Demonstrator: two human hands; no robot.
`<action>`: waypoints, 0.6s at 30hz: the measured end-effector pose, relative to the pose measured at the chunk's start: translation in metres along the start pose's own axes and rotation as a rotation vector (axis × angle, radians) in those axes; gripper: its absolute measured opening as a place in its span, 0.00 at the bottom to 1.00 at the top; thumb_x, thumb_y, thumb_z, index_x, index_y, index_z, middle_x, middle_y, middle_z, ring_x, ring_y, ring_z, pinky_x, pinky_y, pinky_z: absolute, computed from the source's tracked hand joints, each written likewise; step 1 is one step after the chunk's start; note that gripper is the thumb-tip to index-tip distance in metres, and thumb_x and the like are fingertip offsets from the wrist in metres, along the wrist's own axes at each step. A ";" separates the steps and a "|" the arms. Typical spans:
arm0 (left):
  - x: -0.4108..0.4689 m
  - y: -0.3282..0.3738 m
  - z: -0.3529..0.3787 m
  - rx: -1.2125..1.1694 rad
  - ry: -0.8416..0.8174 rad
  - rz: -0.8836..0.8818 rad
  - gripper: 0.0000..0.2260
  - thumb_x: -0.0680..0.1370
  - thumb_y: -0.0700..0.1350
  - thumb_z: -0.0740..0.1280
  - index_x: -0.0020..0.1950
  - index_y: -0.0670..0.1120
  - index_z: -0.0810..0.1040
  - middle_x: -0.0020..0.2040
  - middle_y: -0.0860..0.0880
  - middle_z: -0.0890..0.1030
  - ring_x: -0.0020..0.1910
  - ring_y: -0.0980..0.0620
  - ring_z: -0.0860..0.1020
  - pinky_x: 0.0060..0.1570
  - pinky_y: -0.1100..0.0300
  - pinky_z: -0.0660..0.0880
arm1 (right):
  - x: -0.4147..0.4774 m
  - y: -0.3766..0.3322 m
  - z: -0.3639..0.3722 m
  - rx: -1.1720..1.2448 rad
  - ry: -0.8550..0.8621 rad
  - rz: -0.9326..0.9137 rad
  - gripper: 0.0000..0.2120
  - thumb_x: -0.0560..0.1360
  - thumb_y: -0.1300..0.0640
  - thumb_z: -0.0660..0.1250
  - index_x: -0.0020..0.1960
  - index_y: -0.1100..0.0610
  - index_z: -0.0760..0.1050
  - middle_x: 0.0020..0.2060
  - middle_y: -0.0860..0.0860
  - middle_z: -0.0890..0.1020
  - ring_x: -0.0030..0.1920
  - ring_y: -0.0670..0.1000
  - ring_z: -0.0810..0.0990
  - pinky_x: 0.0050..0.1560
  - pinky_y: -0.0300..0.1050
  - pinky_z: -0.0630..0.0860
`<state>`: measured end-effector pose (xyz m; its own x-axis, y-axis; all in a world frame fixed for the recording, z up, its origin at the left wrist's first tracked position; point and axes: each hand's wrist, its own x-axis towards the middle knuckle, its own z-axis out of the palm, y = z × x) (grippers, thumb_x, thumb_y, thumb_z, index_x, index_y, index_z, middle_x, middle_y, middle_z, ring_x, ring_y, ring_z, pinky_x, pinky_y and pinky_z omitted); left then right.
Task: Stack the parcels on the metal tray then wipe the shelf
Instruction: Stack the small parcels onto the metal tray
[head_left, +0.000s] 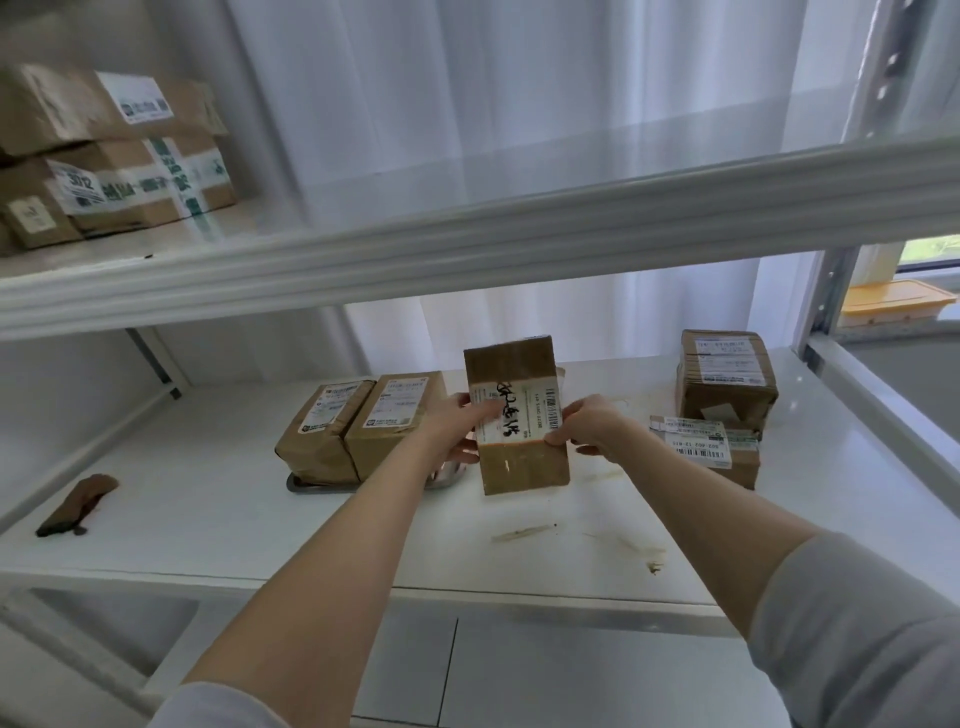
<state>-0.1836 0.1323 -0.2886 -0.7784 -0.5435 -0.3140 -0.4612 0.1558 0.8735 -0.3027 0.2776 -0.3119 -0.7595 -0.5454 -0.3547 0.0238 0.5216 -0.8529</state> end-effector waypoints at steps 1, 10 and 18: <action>-0.004 0.004 0.001 -0.013 -0.015 -0.004 0.28 0.72 0.62 0.68 0.67 0.48 0.71 0.58 0.44 0.81 0.54 0.41 0.81 0.56 0.44 0.78 | -0.001 -0.001 -0.001 -0.012 0.025 -0.009 0.11 0.72 0.65 0.72 0.52 0.60 0.76 0.53 0.54 0.81 0.54 0.53 0.78 0.55 0.45 0.78; -0.009 0.023 -0.005 -0.255 -0.076 -0.088 0.47 0.61 0.79 0.52 0.67 0.46 0.68 0.63 0.37 0.75 0.64 0.35 0.73 0.62 0.36 0.70 | -0.002 -0.002 -0.005 0.041 0.050 -0.010 0.09 0.74 0.67 0.69 0.52 0.60 0.74 0.52 0.55 0.80 0.54 0.54 0.78 0.51 0.43 0.79; -0.007 0.021 -0.005 -0.436 -0.061 0.027 0.09 0.79 0.52 0.61 0.49 0.46 0.72 0.47 0.41 0.78 0.48 0.38 0.80 0.55 0.41 0.76 | -0.004 -0.001 -0.009 0.212 0.025 0.050 0.09 0.81 0.59 0.59 0.52 0.60 0.76 0.45 0.55 0.78 0.38 0.52 0.79 0.44 0.45 0.81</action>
<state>-0.1860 0.1351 -0.2662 -0.8175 -0.4925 -0.2984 -0.2275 -0.1998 0.9531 -0.3050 0.2850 -0.3058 -0.7700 -0.5042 -0.3910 0.1961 0.3961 -0.8970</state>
